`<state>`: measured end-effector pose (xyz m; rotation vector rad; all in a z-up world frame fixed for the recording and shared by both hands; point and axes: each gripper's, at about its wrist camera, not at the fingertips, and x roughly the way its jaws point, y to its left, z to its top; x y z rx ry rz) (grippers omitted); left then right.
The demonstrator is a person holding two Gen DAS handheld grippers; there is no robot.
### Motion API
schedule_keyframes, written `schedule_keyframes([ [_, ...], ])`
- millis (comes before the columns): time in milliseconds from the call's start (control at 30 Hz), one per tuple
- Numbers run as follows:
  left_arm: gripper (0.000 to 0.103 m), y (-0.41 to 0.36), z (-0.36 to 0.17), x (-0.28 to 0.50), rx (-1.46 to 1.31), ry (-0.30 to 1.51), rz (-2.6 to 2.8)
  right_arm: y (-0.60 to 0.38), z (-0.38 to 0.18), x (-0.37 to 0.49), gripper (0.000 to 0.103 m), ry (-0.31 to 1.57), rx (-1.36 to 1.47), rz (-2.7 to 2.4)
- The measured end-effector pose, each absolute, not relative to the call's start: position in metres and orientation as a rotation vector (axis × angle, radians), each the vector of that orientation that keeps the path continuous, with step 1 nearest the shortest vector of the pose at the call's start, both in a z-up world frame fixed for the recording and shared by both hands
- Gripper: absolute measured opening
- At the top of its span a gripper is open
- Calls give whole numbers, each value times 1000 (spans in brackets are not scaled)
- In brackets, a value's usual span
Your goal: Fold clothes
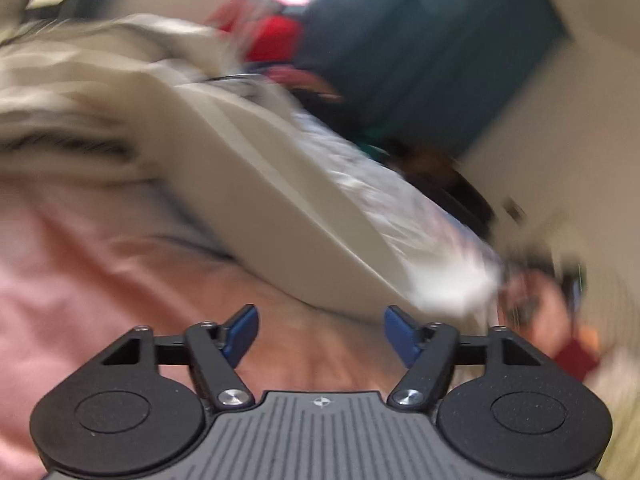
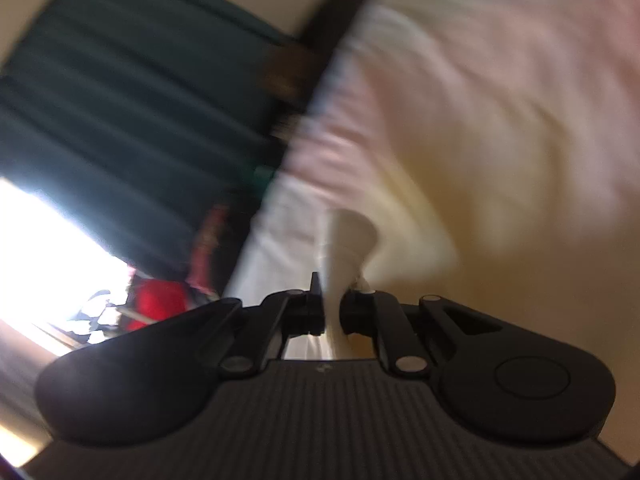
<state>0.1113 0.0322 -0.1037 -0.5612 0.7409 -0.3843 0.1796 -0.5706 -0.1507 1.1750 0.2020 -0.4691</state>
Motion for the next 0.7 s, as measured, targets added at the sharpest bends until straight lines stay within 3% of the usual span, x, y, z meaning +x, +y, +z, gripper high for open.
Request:
schedule_keyframes([
  [167,81,108,-123,124,-837,749,-68,-588,-205,158,9,272,1322,-524],
  [300,80,165,-138,122,-1103,669,86,-594,-200,159,10,291,1281,-474],
  [500,77,211,-143,128,-1253,541,232,-600,-201,161,10,303,1227,-469],
  [667,60,243,-141,131,-1279,480,329,-594,-193,161,8,287,1147,-510],
  [700,39,250,-140,132,-1285,484,335,-592,-190,158,8,284,1135,-522],
])
